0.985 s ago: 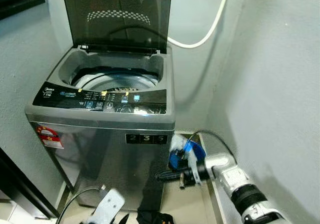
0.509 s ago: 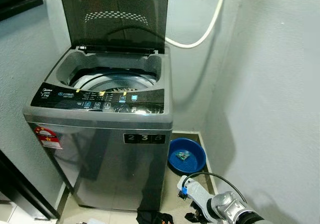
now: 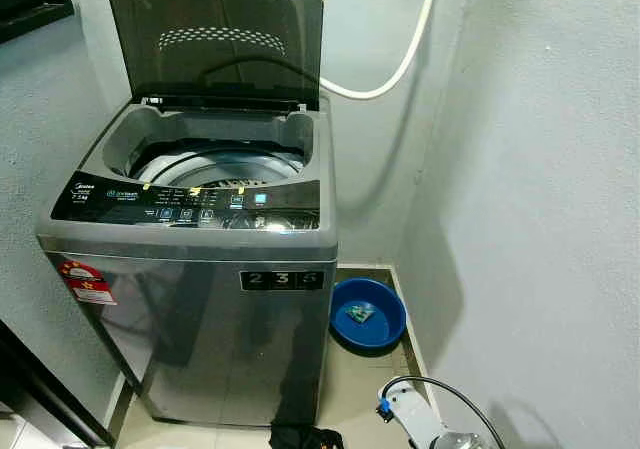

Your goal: Clothes washing

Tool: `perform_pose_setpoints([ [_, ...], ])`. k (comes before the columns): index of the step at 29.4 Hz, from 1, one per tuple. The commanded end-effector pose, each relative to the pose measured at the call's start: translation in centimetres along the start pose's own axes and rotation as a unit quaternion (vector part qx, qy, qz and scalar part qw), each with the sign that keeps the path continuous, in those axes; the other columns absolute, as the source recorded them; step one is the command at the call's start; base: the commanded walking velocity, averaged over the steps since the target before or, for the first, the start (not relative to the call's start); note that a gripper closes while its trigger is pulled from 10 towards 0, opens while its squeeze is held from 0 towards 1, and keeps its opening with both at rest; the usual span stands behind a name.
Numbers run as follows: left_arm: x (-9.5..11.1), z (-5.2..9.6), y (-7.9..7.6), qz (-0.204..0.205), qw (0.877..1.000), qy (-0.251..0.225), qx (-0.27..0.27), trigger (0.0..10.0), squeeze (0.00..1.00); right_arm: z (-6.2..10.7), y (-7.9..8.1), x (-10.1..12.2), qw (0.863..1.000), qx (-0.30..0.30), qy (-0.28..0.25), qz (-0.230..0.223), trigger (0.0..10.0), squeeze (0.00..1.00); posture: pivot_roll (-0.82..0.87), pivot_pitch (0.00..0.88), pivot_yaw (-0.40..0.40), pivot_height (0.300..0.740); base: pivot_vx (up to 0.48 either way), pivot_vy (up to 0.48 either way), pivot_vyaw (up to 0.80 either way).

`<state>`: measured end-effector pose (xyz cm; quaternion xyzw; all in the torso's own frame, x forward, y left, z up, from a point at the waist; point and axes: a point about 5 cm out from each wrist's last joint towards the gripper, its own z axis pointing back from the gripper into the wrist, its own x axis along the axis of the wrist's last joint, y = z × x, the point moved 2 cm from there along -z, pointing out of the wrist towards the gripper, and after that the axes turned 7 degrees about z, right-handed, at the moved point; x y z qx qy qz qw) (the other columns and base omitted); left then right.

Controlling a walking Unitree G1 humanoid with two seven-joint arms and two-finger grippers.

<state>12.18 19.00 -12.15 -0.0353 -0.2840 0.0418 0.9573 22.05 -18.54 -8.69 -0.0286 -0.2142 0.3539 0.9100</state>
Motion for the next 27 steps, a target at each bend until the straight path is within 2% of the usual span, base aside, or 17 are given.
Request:
perform_pose_setpoints([
  [1, -1.7, 0.3, -0.4, -0.001, 0.999, 0.036, -0.002, 10.0, 0.00, -0.1, 0.3, 0.1, 1.000, -0.001, -0.004, 0.005, 10.0, 0.00, 0.02, 0.000, -0.052, 0.740, -0.345, 0.000, 0.00],
  [6, -1.7, 0.2, -0.5, -0.010, 0.999, 0.045, -0.002, 10.0, 0.00, -0.1, 0.2, 0.9, 1.000, -0.010, -0.018, 0.019, 10.0, 0.00, 0.01, 0.000, -0.051, 0.740, -0.353, 0.000, 0.00],
  [14, -1.9, 0.2, -0.6, -0.013, 0.999, 0.051, -0.003, 10.0, 0.00, -0.2, 0.4, 0.7, 0.999, -0.008, -0.013, 0.028, 10.0, 0.00, 0.01, 0.000, -0.054, 0.740, -0.341, 0.000, 0.00],
  [18, -2.0, 0.2, -0.6, -0.007, 0.999, 0.050, 0.001, 10.0, 0.00, -0.2, 0.8, 0.9, 0.997, 0.003, -0.015, 0.070, 10.0, 0.00, 0.01, 0.000, -0.054, 0.740, -0.076, 0.000, 0.80],
  [27, -2.5, 0.4, -0.5, -0.007, 0.998, 0.059, 0.003, 10.0, 0.00, -0.2, 0.8, 1.6, 0.996, 0.008, -0.024, 0.082, 10.0, 0.00, 0.01, 0.000, -0.060, 0.740, 0.000, 0.000, 0.80],
])
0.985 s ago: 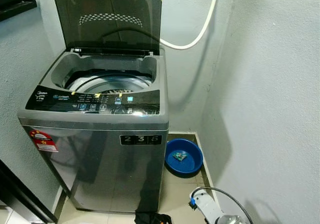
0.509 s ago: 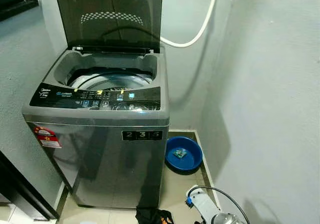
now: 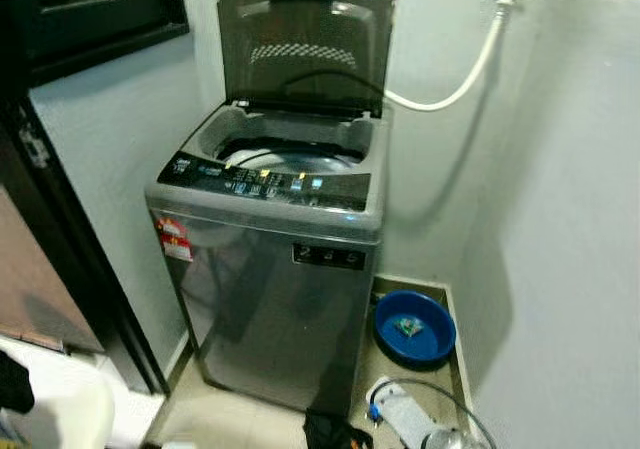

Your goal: Clothes washing

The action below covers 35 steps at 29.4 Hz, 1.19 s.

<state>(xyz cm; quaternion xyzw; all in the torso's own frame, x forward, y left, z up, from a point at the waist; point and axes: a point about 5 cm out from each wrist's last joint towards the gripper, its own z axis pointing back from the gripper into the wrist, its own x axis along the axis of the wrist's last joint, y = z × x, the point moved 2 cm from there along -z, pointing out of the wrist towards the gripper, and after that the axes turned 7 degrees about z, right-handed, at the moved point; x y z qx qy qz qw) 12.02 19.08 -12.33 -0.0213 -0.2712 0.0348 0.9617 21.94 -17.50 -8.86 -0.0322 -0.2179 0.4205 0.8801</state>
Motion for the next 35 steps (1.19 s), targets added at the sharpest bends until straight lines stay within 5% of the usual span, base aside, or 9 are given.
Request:
perform_pose_setpoints([
  [1, -2.3, 0.4, -0.6, 0.002, 0.999, 0.047, -0.010, 10.0, 0.00, 0.0, -0.3, 1.1, 1.000, -0.001, -0.016, 0.015, 10.0, 0.00, 0.01, 0.000, -0.060, 0.740, 0.000, 0.000, 0.80],
  [21, -2.5, 0.4, -0.7, -0.006, 0.999, 0.048, -0.010, 10.0, 0.00, 0.1, 0.7, 5.2, 0.991, 0.063, -0.110, 0.035, 10.0, 0.00, 0.01, 0.000, -0.054, 0.740, 0.000, 0.000, 0.80],
  [35, -2.0, 0.3, -1.0, -0.015, 0.999, 0.039, -0.017, 10.0, 0.00, 1.3, 1.3, 9.4, 0.963, 0.151, -0.213, 0.061, 10.0, 0.00, 0.00, 0.000, -0.053, 0.740, 0.000, 0.000, 0.80],
])
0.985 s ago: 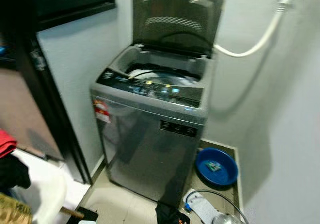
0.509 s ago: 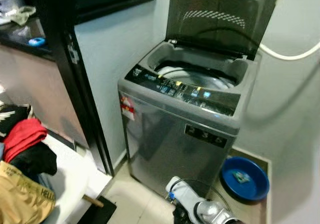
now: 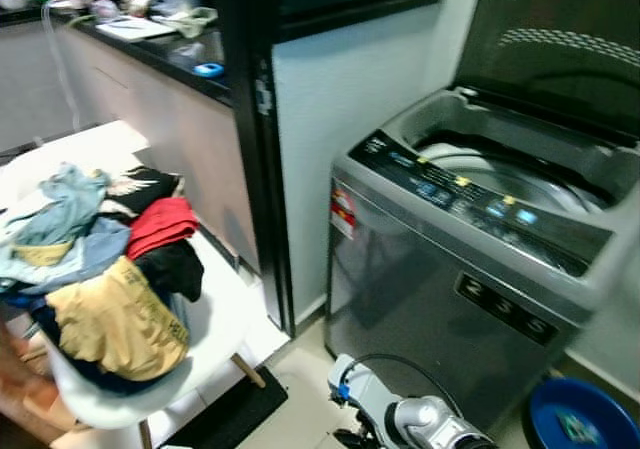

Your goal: Clothes washing

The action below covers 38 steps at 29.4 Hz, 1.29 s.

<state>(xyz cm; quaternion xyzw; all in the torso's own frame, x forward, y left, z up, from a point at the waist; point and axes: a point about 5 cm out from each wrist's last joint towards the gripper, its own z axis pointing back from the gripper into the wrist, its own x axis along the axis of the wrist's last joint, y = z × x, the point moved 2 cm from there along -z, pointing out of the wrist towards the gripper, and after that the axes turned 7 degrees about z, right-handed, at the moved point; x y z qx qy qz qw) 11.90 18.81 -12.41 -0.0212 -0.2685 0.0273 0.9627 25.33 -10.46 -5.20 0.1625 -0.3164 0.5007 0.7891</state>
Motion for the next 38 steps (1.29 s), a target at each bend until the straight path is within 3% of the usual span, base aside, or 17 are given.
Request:
perform_pose_setpoints([
  [1, -1.8, 0.3, -0.7, -0.009, 0.999, 0.036, -0.016, 10.0, 0.00, -0.1, -0.1, 1.3, 0.999, 0.008, -0.031, 0.001, 10.0, 0.00, 0.00, 0.000, -0.051, 0.740, 0.000, 0.000, 0.80],
  [17, -1.1, 0.1, -0.8, -0.013, 1.000, 0.022, -0.017, 10.0, 0.00, -0.2, -1.4, 6.5, 0.991, 0.006, -0.134, 0.013, 10.0, 0.00, 0.01, 0.000, -0.050, 0.740, 0.000, 0.000, 0.80],
  [22, -0.5, 0.0, -0.8, -0.015, 1.000, 0.011, -0.017, 10.0, 0.00, 0.3, -2.7, 10.4, 0.976, -0.020, -0.215, 0.003, 10.0, 0.00, 0.01, 0.000, -0.054, 0.740, 0.000, 0.000, 0.80],
  [30, -0.3, -0.1, -0.9, -0.021, 1.000, 0.009, -0.020, 10.0, 0.00, 1.2, -4.1, 13.4, 0.961, -0.054, -0.271, 0.003, 10.0, 0.00, 0.01, 0.000, -0.054, 0.740, 0.000, 0.000, 0.80],
  [31, -0.2, -0.1, -1.0, -0.023, 0.999, 0.008, -0.023, 10.0, 0.00, 1.6, -4.9, 14.5, 0.954, -0.086, -0.287, -0.005, 10.0, 0.00, 0.01, 0.000, -0.059, 0.740, 0.000, 0.000, 0.00],
  [38, -0.2, -0.1, -1.1, -0.021, 0.999, 0.008, -0.028, 10.0, 0.00, 2.4, -6.3, 15.6, 0.944, -0.130, -0.303, -0.023, 10.0, 0.00, 0.01, 0.000, -0.059, 0.740, 0.000, 0.000, 0.00],
])
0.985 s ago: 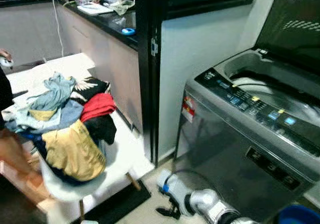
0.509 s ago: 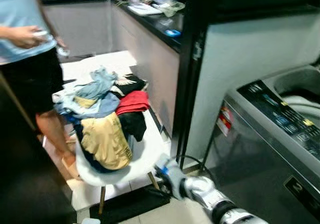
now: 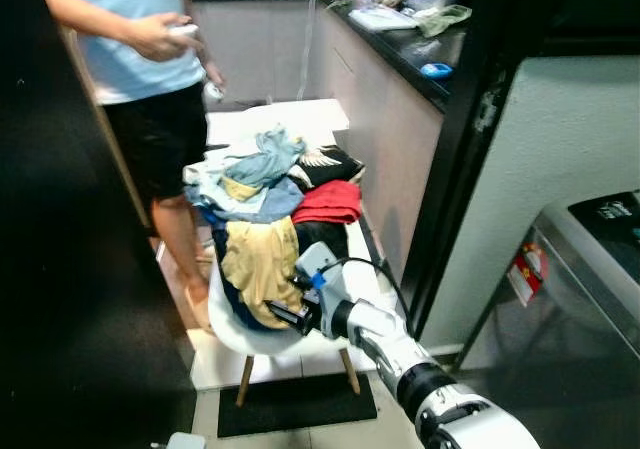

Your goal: Clothes washing

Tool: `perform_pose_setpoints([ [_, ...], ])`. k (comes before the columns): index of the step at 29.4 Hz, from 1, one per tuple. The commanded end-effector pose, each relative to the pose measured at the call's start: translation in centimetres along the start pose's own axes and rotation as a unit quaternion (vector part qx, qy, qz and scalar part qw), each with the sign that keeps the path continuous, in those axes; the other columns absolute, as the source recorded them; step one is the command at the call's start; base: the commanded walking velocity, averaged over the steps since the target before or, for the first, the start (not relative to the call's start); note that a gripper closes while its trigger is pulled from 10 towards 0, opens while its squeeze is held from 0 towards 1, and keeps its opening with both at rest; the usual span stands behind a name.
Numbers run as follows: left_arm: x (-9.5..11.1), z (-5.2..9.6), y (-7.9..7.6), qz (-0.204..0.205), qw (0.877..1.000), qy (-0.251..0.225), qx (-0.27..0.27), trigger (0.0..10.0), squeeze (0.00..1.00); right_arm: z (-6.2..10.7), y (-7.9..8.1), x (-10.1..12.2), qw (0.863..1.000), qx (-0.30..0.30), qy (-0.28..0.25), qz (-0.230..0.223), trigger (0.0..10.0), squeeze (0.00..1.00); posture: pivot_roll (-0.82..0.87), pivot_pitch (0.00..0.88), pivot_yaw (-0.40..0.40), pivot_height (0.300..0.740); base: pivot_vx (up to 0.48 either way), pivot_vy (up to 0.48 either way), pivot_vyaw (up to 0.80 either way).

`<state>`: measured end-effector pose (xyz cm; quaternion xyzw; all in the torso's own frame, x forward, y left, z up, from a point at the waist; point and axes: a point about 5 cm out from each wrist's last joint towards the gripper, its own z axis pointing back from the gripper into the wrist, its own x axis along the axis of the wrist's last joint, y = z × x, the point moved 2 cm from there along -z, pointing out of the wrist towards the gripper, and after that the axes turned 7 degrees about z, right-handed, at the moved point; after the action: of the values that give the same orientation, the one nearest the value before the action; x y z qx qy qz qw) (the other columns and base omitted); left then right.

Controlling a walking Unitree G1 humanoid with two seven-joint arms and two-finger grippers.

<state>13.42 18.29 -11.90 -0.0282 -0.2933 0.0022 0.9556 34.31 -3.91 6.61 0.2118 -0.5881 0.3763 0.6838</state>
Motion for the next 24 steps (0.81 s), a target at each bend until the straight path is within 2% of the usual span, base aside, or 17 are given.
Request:
perform_pose_setpoints([
  [1, -1.7, 0.3, -0.6, 0.001, 0.999, 0.035, -0.019, 10.0, 0.00, -0.2, -1.2, 1.3, 0.999, -0.033, -0.018, -0.007, 10.0, 0.00, 0.01, 0.000, -0.062, 0.740, 0.000, 0.000, 0.00],
  [3, -1.7, 0.3, -0.7, -0.003, 0.999, 0.037, -0.023, 10.0, 0.00, -0.3, -2.9, 3.2, 0.996, -0.075, -0.050, -0.014, 10.0, 0.00, 0.01, 0.000, -0.060, 0.740, 0.304, 0.000, 0.00],
  [7, -1.8, 0.3, -0.7, -0.003, 0.999, 0.037, -0.023, 10.0, 0.00, -0.3, -3.2, 3.6, 0.995, -0.082, -0.059, -0.022, 10.0, 0.00, 0.01, 0.000, -0.060, 0.740, 0.307, 0.000, 0.00],
  [9, -1.8, 0.4, -0.7, -0.005, 0.999, 0.039, -0.023, 10.0, 0.00, -0.5, -4.1, 5.8, 0.988, -0.095, -0.109, -0.054, 10.0, 0.00, 0.01, 0.000, -0.055, 0.740, 0.324, 0.000, 0.00],
  [10, -1.8, 0.4, -0.7, -0.005, 0.999, 0.039, -0.023, 10.0, 0.00, -0.5, -4.1, 5.8, 0.988, -0.095, -0.109, -0.054, 10.0, 0.00, 0.01, 0.000, -0.055, 0.740, 0.330, 0.000, 0.00],
  [11, -1.9, 0.4, -0.7, -0.006, 0.999, 0.041, -0.024, 10.0, 0.00, -0.6, -4.4, 7.5, 0.980, -0.093, -0.153, -0.082, 10.0, 0.00, 0.01, 0.000, -0.053, 0.740, 0.334, 0.000, 0.00],
  [12, -1.9, 0.4, -0.7, -0.006, 0.999, 0.041, -0.024, 10.0, 0.00, -0.6, -4.4, 7.5, 0.980, -0.093, -0.153, -0.082, 10.0, 0.00, 0.01, 0.000, -0.053, 0.740, 0.334, 0.000, 0.00],
  [14, -2.0, 0.4, -0.7, -0.008, 0.999, 0.042, -0.026, 10.0, 0.00, -0.7, -4.1, 10.6, 0.967, -0.060, -0.226, -0.096, 10.0, 0.00, 0.01, 0.000, -0.051, 0.740, 0.345, 0.000, 0.00],
  [16, -2.0, 0.4, -0.7, -0.008, 0.999, 0.042, -0.026, 10.0, 0.00, -0.7, -4.1, 10.6, 0.967, -0.060, -0.226, -0.096, 10.0, 0.00, 0.01, 0.000, -0.051, 0.740, 0.349, 0.000, 0.00],
  [17, -2.0, 0.4, -0.7, -0.009, 0.999, 0.043, -0.026, 10.0, 0.00, -0.7, -3.9, 11.4, 0.965, -0.046, -0.242, -0.091, 10.0, 0.00, 0.01, 0.000, -0.051, 0.740, 0.349, 0.000, 0.00],
  [19, -2.1, 0.4, -0.7, -0.010, 0.999, 0.044, -0.027, 10.0, 0.00, -0.6, -3.2, 12.1, 0.964, -0.016, -0.257, -0.072, 10.0, 0.00, 0.01, 0.000, -0.052, 0.740, 0.349, 0.000, 0.80],
  [24, -2.1, 0.4, -0.7, -0.012, 0.999, 0.045, -0.027, 10.0, 0.00, -0.6, -2.7, 12.4, 0.961, 0.004, -0.266, -0.069, 10.0, 0.00, 0.01, 0.000, -0.051, 0.740, 0.350, 0.000, 0.80],
])
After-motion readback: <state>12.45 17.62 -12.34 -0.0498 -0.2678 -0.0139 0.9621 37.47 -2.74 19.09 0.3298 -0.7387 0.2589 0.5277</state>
